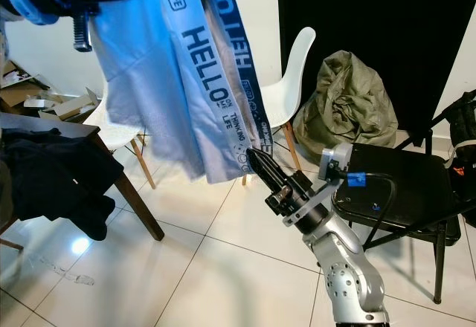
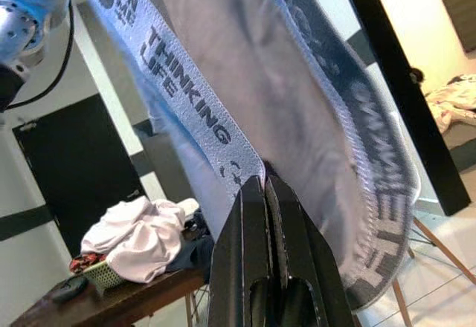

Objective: Hang hanger

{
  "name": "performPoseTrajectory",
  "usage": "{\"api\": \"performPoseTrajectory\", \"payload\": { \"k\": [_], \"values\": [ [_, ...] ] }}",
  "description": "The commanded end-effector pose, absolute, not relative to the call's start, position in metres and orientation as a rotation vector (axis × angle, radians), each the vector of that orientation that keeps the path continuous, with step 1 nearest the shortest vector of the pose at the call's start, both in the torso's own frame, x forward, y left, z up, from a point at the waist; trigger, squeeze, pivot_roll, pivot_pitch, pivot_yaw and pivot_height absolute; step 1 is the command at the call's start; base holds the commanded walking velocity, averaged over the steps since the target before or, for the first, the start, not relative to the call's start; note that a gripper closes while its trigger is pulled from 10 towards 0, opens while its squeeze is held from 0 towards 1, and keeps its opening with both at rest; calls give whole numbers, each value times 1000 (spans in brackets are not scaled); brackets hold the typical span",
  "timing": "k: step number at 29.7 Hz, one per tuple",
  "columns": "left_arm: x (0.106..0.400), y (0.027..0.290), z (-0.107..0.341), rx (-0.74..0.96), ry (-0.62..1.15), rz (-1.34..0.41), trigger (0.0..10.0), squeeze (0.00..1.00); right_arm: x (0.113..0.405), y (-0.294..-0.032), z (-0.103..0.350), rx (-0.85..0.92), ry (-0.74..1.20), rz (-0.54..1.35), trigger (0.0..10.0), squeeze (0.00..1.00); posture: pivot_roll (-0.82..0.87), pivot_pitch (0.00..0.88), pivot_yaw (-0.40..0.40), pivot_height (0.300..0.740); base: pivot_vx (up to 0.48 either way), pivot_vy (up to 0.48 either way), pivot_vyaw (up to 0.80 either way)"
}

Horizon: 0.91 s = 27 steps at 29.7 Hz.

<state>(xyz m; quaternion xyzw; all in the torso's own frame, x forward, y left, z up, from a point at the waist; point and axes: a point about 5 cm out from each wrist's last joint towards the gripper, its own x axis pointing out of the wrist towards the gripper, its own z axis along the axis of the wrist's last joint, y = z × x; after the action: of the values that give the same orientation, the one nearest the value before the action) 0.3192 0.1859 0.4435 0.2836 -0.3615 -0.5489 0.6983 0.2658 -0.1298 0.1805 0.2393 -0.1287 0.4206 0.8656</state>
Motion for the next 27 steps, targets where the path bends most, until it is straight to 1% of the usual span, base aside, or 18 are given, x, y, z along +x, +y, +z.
{"api": "performPoseTrajectory", "payload": {
  "k": [1,2,4,7,8,9,11,13,14,15,17,18,19,20,23,24,26,27],
  "values": [
    [319,189,447,622,-829,-1191,0,0,263,-126,180,498,-262,906,0,0,-42,3,131,740,0,0,0],
    [319,189,447,622,-829,-1191,0,0,263,-126,180,498,-262,906,0,0,-42,3,131,740,0,0,0],
    [321,189,446,623,-820,-1170,0,0,263,-135,192,570,-338,878,0,0,-41,2,131,740,0,0,0],
    [322,189,445,627,-812,-1167,0,0,263,-137,195,585,-356,873,0,0,-41,2,131,740,0,0,0],
    [325,190,439,642,-781,-1166,0,0,265,-142,203,610,-398,850,0,0,-43,1,132,740,0,0,0],
    [325,190,439,642,-781,-1166,0,0,265,-142,203,610,-398,850,0,0,-43,1,132,740,0,0,0],
    [332,197,419,674,-680,-1165,0,0,272,-158,217,631,-465,764,0,0,-49,1,133,740,0,0,0],
    [332,197,419,674,-680,-1165,0,0,272,-158,217,631,-465,764,0,0,-49,1,133,740,0,0,0],
    [335,202,406,686,-611,-1180,0,0,276,-166,221,614,-474,710,0,0,-49,1,133,740,0,0,0],
    [335,202,406,686,-611,-1180,0,0,276,-166,221,614,-474,710,0,0,-49,1,133,740,0,0,0],
    [336,207,396,676,-557,-1189,0,0,279,-172,222,588,-471,676,0,0,-49,3,140,740,0,0,0],
    [337,212,381,669,-489,-1207,0,0,279,-174,221,525,-453,663,0,0,-49,3,140,740,0,0,0],
    [337,212,381,669,-489,-1207,0,0,279,-174,221,525,-453,663,0,0,-49,3,140,740,0,0,0],
    [337,217,368,650,-431,-1218,0,0,279,-176,222,476,-440,663,0,0,-47,6,140,740,0,0,0],
    [337,217,368,650,-431,-1218,0,0,279,-176,222,476,-440,663,0,0,-47,6,140,740,0,0,0],
    [338,226,340,605,-309,-1230,0,0,276,-175,223,370,-410,697,0,0,-45,5,139,740,0,0,0],
    [338,226,340,605,-309,-1230,0,0,276,-175,223,370,-410,697,0,0,-45,5,139,740,0,0,0],
    [338,230,325,557,-254,-1245,0,0,274,-173,223,324,-392,726,0,0,-35,9,142,740,0,0,0]
  ]
}}
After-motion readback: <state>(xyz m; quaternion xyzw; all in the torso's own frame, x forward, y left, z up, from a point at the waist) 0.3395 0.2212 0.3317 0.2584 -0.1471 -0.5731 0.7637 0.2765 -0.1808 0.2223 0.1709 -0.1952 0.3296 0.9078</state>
